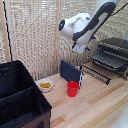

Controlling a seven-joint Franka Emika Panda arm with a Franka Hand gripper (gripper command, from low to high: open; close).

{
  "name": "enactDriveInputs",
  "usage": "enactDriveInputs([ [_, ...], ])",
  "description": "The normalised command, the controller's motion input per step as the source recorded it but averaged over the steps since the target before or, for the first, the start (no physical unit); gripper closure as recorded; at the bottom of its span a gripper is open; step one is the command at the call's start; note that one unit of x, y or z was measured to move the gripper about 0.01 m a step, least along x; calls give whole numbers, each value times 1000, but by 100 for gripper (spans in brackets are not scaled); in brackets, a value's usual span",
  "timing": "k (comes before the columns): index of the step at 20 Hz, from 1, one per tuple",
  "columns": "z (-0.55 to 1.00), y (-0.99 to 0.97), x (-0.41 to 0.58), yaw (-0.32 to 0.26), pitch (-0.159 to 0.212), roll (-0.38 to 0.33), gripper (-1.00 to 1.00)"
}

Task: Gently stretch your hand towards the oven tray's handle, obtaining a firm grip, and draw it cautiously out of the oven. Transition your grip to the hot dog bowl, gingerly seizing the edge, and elevate it from the surface. Hover the bowl over the tray, delicately lower it, and temper your grip, establishing the bowl's equilibrium.

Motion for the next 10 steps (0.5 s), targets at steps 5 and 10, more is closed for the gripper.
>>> enactDriveInputs([
  [5, 378, 348, 101, -200, -14, 209, -100],
  [10, 96, 285, 77, -196, -42, 303, -100],
])
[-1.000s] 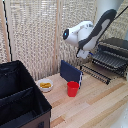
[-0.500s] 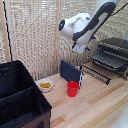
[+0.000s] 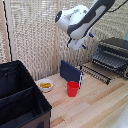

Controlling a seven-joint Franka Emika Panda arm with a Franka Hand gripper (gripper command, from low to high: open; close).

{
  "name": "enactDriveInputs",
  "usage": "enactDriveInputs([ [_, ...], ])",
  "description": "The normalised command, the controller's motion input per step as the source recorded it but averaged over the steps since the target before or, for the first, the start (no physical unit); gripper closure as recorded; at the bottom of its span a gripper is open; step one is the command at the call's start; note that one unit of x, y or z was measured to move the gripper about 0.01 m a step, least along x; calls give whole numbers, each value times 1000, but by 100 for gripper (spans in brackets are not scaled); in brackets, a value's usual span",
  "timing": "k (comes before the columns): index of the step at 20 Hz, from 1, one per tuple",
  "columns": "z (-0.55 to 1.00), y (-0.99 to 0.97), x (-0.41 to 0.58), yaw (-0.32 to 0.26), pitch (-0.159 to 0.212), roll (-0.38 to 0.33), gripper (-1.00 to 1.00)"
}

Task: Gently stretch your hand towards the oven tray's handle, obtaining a firm grip, and draw it cautiously out of the oven. Transition your grip to the hot dog bowl, gingerly seizing the edge, and elevate it from the surface. Hover the bowl over the tray, delicately lower it, and temper your grip, establishing the bowl's equilibrium.

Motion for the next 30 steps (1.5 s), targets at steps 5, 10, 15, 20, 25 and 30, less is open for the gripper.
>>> enactDriveInputs([
  [5, 0, 282, 130, -166, -31, 363, -100],
  [10, 0, 274, 161, -150, -7, 375, -100],
  [15, 0, 273, 157, -151, -4, 375, -100],
  [20, 34, 463, 107, -129, -15, 312, -100],
  [25, 46, 603, 54, -130, 0, 191, -100],
  [30, -7, 675, 57, -150, 0, 75, -100],
])
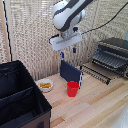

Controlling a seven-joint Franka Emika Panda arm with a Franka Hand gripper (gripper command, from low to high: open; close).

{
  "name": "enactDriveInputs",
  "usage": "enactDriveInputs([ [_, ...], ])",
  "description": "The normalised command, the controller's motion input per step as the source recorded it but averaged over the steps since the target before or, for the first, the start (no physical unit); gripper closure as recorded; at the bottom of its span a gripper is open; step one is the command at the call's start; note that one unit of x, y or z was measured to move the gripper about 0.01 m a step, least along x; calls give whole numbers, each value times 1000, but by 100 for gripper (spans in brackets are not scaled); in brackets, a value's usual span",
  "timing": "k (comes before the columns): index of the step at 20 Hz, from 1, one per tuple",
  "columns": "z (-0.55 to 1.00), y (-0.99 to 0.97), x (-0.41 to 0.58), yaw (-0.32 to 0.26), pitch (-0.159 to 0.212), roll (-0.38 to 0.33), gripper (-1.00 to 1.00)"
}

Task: Gently stretch your hand towards the oven tray's handle, obtaining a firm grip, and draw it cautiously out of the oven. Transition your grip to the hot dog bowl, gingerly seizing the edge, and elevate it from the surface. Hover the bowl over the tray, delicately lower it, and temper your grip, establishing the bowl's equilibrium.

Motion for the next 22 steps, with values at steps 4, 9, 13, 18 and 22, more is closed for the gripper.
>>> enactDriveInputs([
  [4, -54, 564, 71, -163, -12, 151, -100],
  [9, -159, 567, 76, -160, -35, 147, -100],
  [13, -221, 385, 188, -154, -78, 188, -100],
  [18, -306, 261, 236, -123, -72, 150, -100],
  [22, -327, 60, 240, -40, -15, 111, -100],
])
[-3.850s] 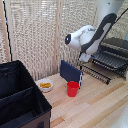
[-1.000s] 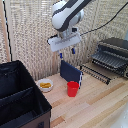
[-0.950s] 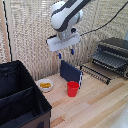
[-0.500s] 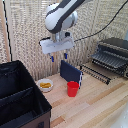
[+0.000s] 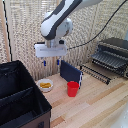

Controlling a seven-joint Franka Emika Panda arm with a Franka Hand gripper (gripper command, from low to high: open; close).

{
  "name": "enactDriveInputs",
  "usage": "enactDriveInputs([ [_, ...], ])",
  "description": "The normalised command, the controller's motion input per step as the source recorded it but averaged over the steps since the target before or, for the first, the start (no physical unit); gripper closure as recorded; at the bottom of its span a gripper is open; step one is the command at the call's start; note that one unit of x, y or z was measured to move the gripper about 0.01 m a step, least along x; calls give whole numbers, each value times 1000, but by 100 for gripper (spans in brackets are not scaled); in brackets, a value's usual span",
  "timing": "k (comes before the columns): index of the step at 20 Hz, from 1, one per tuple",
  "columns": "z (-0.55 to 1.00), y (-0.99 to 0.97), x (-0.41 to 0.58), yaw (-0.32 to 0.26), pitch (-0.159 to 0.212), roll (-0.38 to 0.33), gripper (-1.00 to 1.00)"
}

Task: Gently stretch your hand towards the oven tray's handle, obtaining a firm grip, and draw it cautiously out of the oven. Transition your grip to the hot dog bowl, gingerly seizing the edge, and elevate it from the surface. Hover the bowl over the tray, delicately lower it, and temper your grip, establishing the bowl's equilibrium.

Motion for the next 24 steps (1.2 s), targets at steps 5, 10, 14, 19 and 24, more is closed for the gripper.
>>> enactDriveInputs([
  [5, -227, -139, 107, 38, 51, 29, -100],
  [10, -264, -226, 107, 59, 12, 6, -100],
  [14, -319, -182, 164, 42, -22, 0, -100],
  [19, -322, -29, 190, 39, -68, 1, -100],
  [24, -303, 10, 117, 64, -48, 13, -100],
])
